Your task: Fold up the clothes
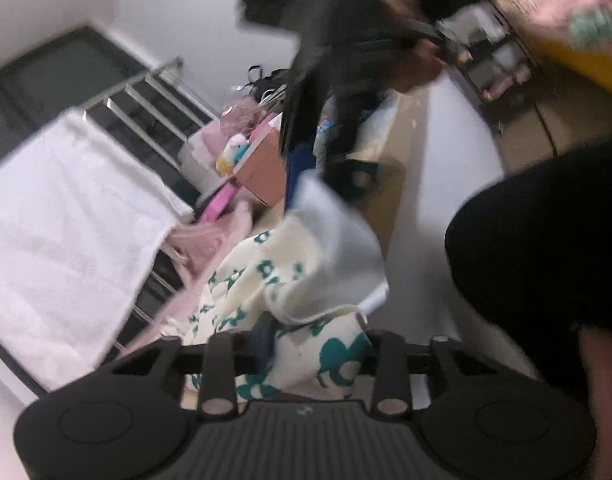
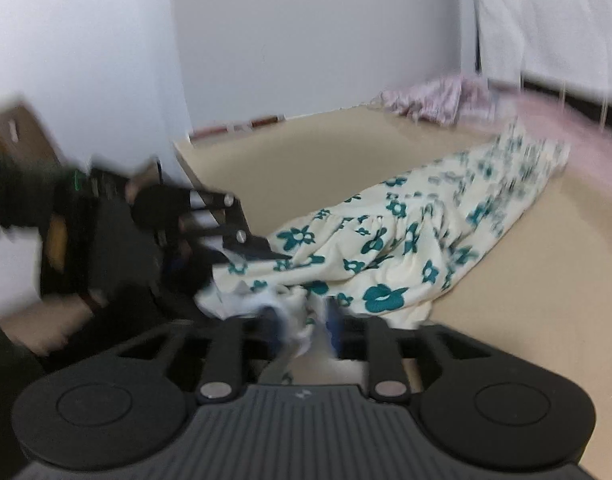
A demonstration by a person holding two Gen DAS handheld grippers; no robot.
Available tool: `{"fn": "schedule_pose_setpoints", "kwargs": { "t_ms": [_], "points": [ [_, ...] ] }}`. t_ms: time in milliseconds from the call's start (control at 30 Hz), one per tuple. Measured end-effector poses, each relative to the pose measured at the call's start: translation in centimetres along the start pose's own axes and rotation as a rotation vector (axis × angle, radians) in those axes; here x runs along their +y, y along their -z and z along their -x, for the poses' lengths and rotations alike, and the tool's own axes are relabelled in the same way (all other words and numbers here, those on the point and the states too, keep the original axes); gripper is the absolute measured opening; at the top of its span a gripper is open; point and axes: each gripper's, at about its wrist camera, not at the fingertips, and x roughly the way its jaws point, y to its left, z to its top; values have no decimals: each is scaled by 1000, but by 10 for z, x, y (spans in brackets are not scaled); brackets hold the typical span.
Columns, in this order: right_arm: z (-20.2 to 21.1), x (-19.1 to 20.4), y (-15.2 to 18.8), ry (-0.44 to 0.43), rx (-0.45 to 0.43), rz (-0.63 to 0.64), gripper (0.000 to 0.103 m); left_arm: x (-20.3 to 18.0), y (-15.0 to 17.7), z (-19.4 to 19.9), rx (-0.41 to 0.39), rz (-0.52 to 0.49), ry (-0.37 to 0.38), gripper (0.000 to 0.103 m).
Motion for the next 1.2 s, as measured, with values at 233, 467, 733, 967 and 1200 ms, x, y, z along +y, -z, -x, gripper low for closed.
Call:
{"fn": "schedule_pose_setpoints", "kwargs": {
  "t_ms": [233,467,733,967,1200],
  "points": [
    [13,51,38,219,-24,473,91,52,-13,3,49,242,128,8],
    [-27,58,83,401,36,823,46,87,-18,21,75,423,224,7],
    [2,39,27,154,-144,428,12,81,-13,25,121,438,240,7],
    [-18,56,38,197,-135,568,33,82,-9,18,128,434,260,7],
    [-30,76,53,218,-38,923,76,84,-3,14,141,434,275,8]
  ]
}}
